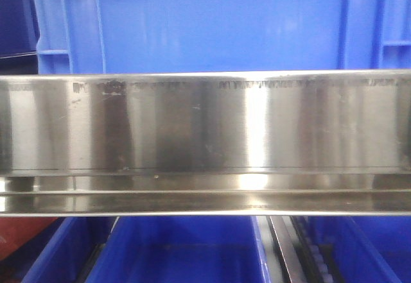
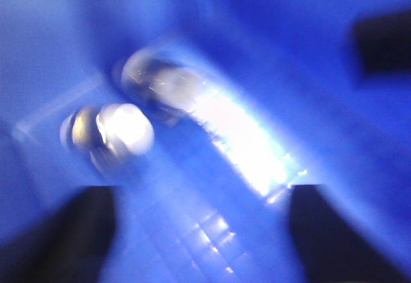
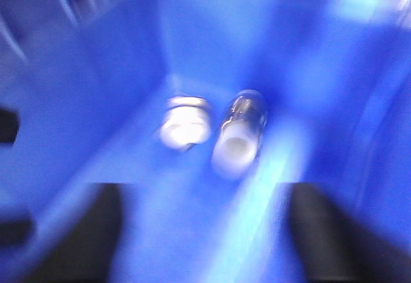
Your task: Place valve from conveyor to right shelf box
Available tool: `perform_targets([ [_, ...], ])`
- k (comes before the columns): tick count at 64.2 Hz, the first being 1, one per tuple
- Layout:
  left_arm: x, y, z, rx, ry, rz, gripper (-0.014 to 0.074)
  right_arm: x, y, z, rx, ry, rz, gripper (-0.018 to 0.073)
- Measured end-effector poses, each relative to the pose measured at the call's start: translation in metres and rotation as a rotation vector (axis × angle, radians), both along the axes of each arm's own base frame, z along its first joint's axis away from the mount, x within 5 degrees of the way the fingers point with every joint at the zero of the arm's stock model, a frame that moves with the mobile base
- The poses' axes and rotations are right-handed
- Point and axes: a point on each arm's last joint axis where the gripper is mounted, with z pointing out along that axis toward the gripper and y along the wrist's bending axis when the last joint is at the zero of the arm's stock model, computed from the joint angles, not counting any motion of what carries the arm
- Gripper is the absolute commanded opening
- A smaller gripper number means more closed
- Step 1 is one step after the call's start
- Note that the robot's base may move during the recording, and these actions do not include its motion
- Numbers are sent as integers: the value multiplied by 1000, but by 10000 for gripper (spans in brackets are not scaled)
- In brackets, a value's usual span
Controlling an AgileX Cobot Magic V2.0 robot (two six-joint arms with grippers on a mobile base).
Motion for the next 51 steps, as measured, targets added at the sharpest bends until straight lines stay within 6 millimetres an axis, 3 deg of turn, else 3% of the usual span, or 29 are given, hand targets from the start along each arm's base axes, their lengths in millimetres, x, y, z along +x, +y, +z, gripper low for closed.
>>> perform_targets([
  [9, -28, 15, 30, -19, -51, 0, -91, -30, -13, 32, 35, -90, -1, -165],
  [15, -47, 27, 47, -18, -79, 7, -111, -56, -24, 51, 49, -152, -4, -157],
  [22, -67, 44, 64, -21, -113, 78, -111, -80, -35, 57, 48, -184, -9, -158],
  [33, -97, 71, 67, -24, -160, 193, -111, -113, -53, 42, 21, -229, -41, -158],
  [43, -126, 89, 43, -68, -179, 241, -111, -148, -70, 18, 34, -283, -70, -158],
  [51, -163, 107, 19, -118, -245, 232, -111, -179, -84, -7, 55, -326, -87, -158],
])
